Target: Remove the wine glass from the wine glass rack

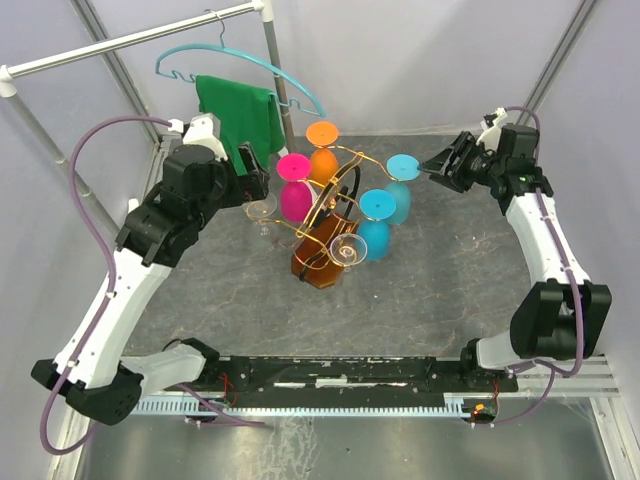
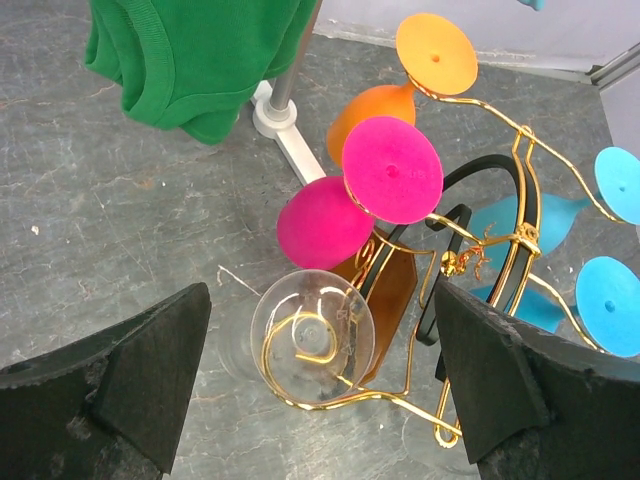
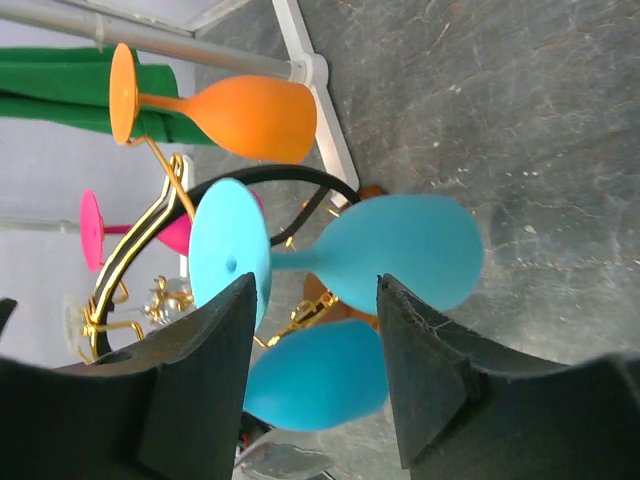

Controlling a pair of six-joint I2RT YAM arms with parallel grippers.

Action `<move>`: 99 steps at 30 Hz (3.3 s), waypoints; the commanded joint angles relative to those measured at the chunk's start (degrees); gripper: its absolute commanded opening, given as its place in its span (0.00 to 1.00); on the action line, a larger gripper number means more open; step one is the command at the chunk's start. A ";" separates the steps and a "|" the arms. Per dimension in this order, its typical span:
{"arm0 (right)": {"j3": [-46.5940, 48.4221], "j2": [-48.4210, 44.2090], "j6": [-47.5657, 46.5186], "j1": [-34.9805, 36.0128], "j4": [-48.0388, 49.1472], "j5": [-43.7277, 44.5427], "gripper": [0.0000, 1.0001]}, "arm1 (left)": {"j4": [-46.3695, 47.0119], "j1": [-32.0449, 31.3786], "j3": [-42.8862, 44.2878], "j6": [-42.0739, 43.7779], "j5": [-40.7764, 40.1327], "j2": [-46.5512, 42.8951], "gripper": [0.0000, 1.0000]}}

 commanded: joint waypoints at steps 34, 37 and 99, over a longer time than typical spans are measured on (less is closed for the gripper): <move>-3.16 4.68 14.08 1.66 21.44 -13.84 0.01 | 1.26 -0.03 -1.34 2.10 0.18 -4.51 0.99; -3.76 3.76 15.07 1.32 22.07 -12.34 0.01 | 0.84 -0.01 -1.30 2.17 -0.28 -4.91 0.99; 64.42 56.99 -49.26 13.88 -18.44 96.58 0.00 | -0.17 -0.06 -7.86 5.72 -2.87 -10.27 0.99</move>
